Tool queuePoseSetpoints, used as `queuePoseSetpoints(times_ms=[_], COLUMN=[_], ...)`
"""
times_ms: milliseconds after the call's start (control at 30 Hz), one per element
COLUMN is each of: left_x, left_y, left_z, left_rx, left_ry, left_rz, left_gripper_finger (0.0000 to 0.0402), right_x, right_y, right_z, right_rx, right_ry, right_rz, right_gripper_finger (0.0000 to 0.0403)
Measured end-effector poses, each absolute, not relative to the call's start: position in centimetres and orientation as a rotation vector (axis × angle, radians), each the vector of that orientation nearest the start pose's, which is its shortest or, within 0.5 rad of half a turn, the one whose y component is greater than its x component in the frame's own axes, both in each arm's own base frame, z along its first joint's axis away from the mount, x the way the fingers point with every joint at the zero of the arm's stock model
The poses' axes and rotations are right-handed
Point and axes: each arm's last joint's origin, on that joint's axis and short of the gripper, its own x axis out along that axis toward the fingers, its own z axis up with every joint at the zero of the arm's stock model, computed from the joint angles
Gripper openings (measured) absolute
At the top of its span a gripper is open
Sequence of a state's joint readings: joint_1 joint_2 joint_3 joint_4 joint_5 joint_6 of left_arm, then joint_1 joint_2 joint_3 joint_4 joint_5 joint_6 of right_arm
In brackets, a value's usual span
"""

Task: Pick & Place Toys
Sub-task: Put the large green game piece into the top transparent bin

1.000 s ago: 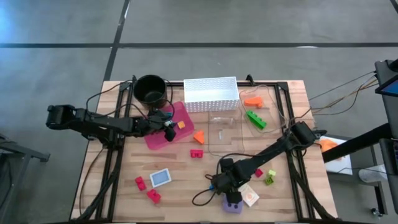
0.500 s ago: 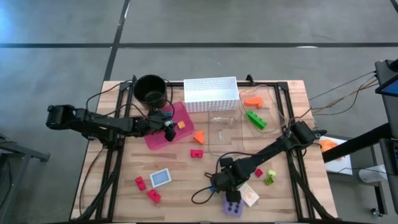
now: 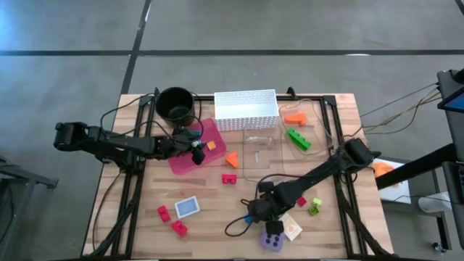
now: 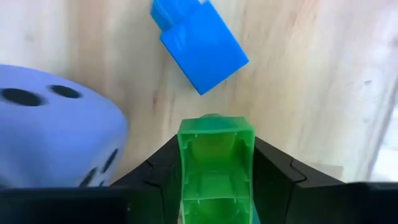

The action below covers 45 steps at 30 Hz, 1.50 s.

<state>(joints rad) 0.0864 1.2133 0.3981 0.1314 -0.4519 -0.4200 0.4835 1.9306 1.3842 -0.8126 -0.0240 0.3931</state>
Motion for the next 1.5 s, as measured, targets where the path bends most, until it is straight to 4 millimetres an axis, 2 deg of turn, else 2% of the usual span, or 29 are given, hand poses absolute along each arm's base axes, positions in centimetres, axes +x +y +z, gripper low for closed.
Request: queuePoseSetpoints(times_ms=[133, 300, 400, 533, 733, 900, 1100, 1300, 1500], left_x=[21.0, 21.0, 21.0, 21.0, 21.0, 21.0, 21.0, 21.0, 21.0], left_y=[3.1, 3.1, 3.1, 3.1, 3.1, 3.1, 3.1, 3.1, 3.1], left_z=[15.4, 15.4, 15.4, 15.4, 15.4, 15.4, 15.4, 15.4, 15.4], left_rx=[-0.269, -0.269, -0.269, -0.271, -0.273, -0.273, -0.274, -0.274, -0.274], left_ry=[0.559, 0.559, 0.559, 0.558, 0.558, 0.559, 0.559, 0.559, 0.559], left_rz=[0.649, 0.649, 0.649, 0.649, 0.649, 0.647, 0.647, 0.647, 0.647], left_gripper_finger=[0.0246, 0.0246, 0.0246, 0.0246, 0.0246, 0.0246, 0.0246, 0.0246, 0.0246], right_x=[32.5, 30.5, 28.7, 26.2, 23.4, 21.9, 19.0, 16.6, 16.3], right_y=[17.1, 15.6, 14.0, 11.3, 6.8, 2.1, -3.1, -6.1, -8.2], right_z=[20.5, 24.7, 27.1, 29.6, 31.9, 31.1, 28.2, 25.0, 23.2], right_rx=[0.029, 0.006, 0.014, -0.017, 0.008, 0.100, 0.222, 0.280, 0.299], right_ry=[1.316, 1.249, 1.247, 1.234, 1.195, 1.209, 1.277, 1.329, 1.327], right_rz=[0.174, 0.111, 0.038, -0.147, -0.385, -0.557, -0.776, -0.868, -0.839], right_gripper_finger=[0.0158, 0.0147, 0.0139, 0.0141, 0.0161, 0.0163, 0.0165, 0.0165, 0.0165])
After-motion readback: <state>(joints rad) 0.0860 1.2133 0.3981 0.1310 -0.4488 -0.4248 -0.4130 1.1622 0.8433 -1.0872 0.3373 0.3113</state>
